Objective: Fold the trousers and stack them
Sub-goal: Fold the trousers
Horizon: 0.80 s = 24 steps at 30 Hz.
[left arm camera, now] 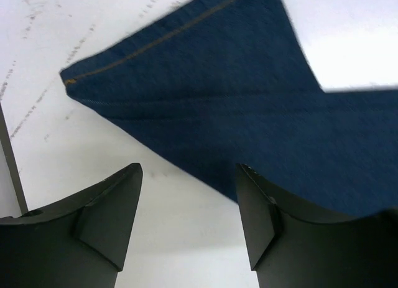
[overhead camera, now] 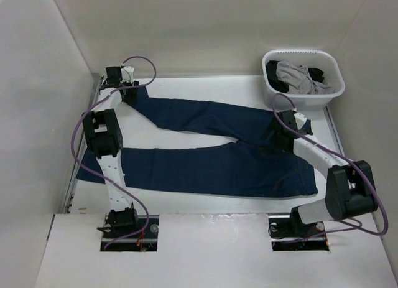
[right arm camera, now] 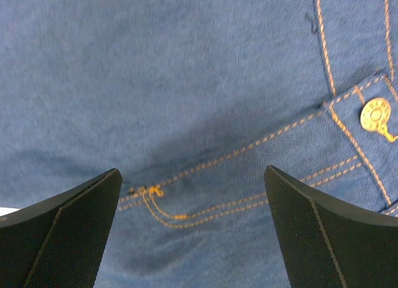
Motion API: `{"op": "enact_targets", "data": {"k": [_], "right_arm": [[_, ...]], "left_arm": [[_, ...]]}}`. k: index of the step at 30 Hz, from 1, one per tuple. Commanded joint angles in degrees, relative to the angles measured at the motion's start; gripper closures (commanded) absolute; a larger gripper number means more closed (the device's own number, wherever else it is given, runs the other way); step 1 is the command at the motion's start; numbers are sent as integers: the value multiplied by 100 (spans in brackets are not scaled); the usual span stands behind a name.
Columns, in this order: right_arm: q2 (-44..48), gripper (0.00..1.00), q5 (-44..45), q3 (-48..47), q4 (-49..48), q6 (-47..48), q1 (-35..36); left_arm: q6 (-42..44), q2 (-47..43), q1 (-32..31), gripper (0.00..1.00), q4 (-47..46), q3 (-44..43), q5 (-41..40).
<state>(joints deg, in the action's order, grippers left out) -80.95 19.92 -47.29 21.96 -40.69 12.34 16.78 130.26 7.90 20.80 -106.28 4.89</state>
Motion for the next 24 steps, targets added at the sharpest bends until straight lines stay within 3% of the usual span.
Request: {"op": "enact_targets", "data": {"k": [1, 7, 11, 17, 24], "right_arm": [[-96, 0, 21, -386, -341, 79, -96], [-658, 0, -94, -852, -96, 52, -157], [-887, 0, -234, -975, 11, -80, -490], [-913, 0, 134, -1369, -77, 42, -983], [-2020, 0, 328, -2407, 159, 447, -1686]], "left_arm": [[-421, 113, 58, 38, -418, -577, -304], [816, 843, -222, 37, 152, -859, -794], [1888, 949, -346, 40, 284, -308, -1507], [2366, 116, -109, 46, 188, 1046, -1438], [2567, -869, -56, 46, 609, 1662, -1121]]}}
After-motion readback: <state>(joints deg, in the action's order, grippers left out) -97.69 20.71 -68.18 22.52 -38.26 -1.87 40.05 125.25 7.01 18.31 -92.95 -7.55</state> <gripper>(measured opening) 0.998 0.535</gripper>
